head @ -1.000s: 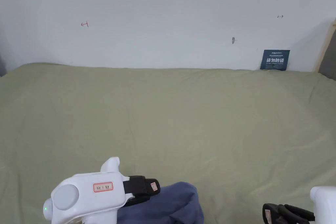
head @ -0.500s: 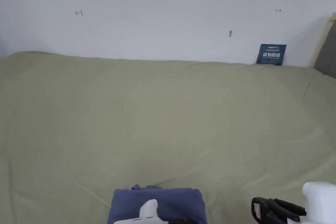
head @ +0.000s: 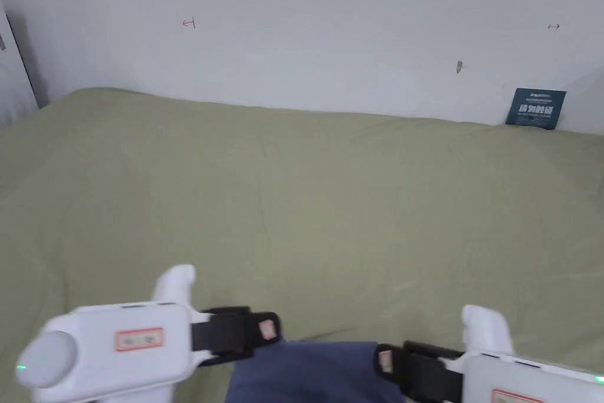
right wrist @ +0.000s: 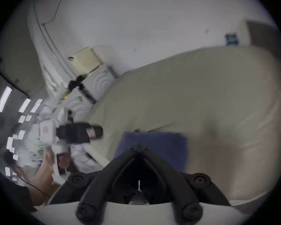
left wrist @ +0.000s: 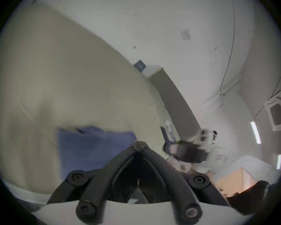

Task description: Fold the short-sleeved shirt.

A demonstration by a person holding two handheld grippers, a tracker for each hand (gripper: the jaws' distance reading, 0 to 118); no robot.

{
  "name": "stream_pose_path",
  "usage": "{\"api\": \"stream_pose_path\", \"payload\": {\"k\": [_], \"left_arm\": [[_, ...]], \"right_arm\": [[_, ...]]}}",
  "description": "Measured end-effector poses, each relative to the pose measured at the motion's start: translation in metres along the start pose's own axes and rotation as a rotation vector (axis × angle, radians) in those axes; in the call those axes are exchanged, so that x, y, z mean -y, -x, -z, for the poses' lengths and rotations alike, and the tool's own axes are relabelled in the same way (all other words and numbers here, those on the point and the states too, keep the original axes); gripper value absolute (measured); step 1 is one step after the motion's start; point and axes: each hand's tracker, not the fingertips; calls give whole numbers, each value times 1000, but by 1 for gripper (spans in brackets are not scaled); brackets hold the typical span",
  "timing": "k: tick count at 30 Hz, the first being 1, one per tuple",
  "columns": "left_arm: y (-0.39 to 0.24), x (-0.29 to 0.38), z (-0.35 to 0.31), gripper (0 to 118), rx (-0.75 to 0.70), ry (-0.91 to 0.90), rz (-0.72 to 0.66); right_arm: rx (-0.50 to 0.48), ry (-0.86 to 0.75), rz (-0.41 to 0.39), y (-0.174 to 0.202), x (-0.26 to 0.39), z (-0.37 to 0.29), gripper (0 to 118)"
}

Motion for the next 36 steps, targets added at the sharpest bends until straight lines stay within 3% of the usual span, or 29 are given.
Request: {"api": "stream_pose_path", "payload": {"k": [5,8,11,15,17,19,20,21,28,30,35,36], "left_arm": [[36,-8,-46,0,-102,-54,-83],[53,1,-50,0,-110,-36,-129],[64,12,-39,0,-125,28,-184],[79,17,-20,0,-112,64,-217],[95,19,-9,18,-69,93,-235],[107,22,8,78,-11,142,-288],[115,26,17,95,10,170,-325],[121,29,25,101,20,184,-357],[130,53,82,101,201,232,-449],[123,54,96,101,184,257,-455],[86,57,105,101,81,341,-144],[84,58,104,100,73,339,-154]], "right_arm": [[-176,195,220,-47,16,81,1],[-106,242,300,-71,26,97,1],[-177,193,401,-93,34,84,1],[-133,186,402,-115,39,60,1],[-137,182,487,-128,44,56,1],[-154,174,481,-127,48,57,1],[-151,169,470,-124,48,58,1],[-140,169,445,-121,47,58,1],[-127,185,407,-118,42,60,1],[-123,187,405,-116,41,59,1],[-127,180,405,-119,42,59,1],[-128,177,406,-118,43,59,1]]}}
